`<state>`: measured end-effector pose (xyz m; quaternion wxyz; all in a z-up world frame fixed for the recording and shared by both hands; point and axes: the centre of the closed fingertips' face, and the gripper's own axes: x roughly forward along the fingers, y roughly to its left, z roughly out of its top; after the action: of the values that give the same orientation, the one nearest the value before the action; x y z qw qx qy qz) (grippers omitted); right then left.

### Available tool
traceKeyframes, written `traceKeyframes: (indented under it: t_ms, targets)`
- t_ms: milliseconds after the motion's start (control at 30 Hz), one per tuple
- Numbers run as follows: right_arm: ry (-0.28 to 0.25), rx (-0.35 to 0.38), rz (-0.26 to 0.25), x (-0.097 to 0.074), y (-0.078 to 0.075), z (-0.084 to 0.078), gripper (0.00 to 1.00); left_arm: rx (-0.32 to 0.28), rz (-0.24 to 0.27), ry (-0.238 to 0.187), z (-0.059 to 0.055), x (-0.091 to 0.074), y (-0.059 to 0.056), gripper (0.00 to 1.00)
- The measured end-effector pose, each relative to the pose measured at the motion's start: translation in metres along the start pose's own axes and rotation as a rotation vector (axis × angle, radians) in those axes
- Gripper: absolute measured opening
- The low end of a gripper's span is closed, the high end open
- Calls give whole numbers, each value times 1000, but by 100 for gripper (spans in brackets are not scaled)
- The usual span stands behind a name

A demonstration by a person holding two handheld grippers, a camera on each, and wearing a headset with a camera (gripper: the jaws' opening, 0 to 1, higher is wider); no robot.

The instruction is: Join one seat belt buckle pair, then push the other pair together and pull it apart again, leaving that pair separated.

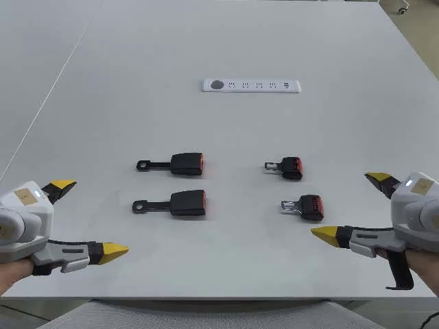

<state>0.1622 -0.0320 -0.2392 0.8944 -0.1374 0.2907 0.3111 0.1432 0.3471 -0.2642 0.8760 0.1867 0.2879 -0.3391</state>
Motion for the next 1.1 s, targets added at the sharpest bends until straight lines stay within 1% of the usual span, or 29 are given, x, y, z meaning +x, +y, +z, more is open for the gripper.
traceKeyframes:
  t_ms: [33, 67, 100, 133, 167, 233, 333, 433, 500, 567, 600, 633, 667, 733, 767, 800, 833, 867, 900, 933, 1000, 1100]
  targets:
    - [4, -1, 0, 0, 0, 0, 100, -4, 0, -1, 1, 0, 0, 100]
    - [9, -7, -13, 0, -2, -1, 100, -12, -5, 1, 2, 1, -2, 100]
    - [25, -23, -21, 1, -2, -4, 100, -14, -19, -5, 4, 2, -6, 100]
    - [47, -29, -26, 2, -2, -8, 100, 2, -18, -8, 5, 3, -7, 100]
    - [58, -28, -28, 3, -2, -11, 100, 32, -4, -7, 7, 4, -5, 100]
    - [51, -36, -26, 4, 1, -10, 100, 30, -1, -2, 9, 5, -4, 100]
    - [45, -38, -29, 4, 3, -7, 100, 17, 2, -14, 14, 3, -1, 100]
    - [50, -42, -31, 3, 3, -6, 100, -13, -3, -2, 11, 3, -1, 100]
    - [54, -43, -22, 3, 3, -7, 100, -6, -9, -8, 11, 3, -3, 100]
    - [56, -50, -24, 2, 2, -8, 100, 0, -11, -9, 9, 4, -4, 100]
    - [63, -56, -26, 2, 1, -9, 100, -3, -10, -8, 8, 4, -4, 100]
    - [88, -58, -28, 3, 0, -15, 100, -8, -5, -7, 7, 5, -4, 100]
    - [88, -62, -23, 3, 1, -15, 100, -11, -3, -7, 6, 5, -4, 100]
    - [89, -81, -25, 3, 2, -16, 100, -8, 4, 0, 5, 5, -5, 100]
    - [89, -87, -27, 3, 1, -16, 100, 24, 4, 17, 3, 5, -5, 100]
    - [87, -87, -26, 3, 1, -16, 100, 42, 10, 37, 1, 5, -3, 100]
    - [84, -83, -26, 4, 1, -16, 100, 49, 13, 48, -1, 6, -2, 100]
    - [80, -82, -26, 4, 0, -15, 100, 51, 19, 55, -2, 7, 0, 100]
    - [79, -82, -25, 4, 0, -15, 100, 49, 34, 79, -5, 7, 4, 100]
    - [72, -78, -26, 5, 0, -14, 100, 46, 46, 89, -6, 6, 7, 100]
    - [71, -73, -26, 5, -1, -15, 100, 32, 53, 83, -1, 6, 10, 100]
    - [70, -63, -27, 5, -1, -16, 99, 28, 53, 68, 5, 6, 11, 100]
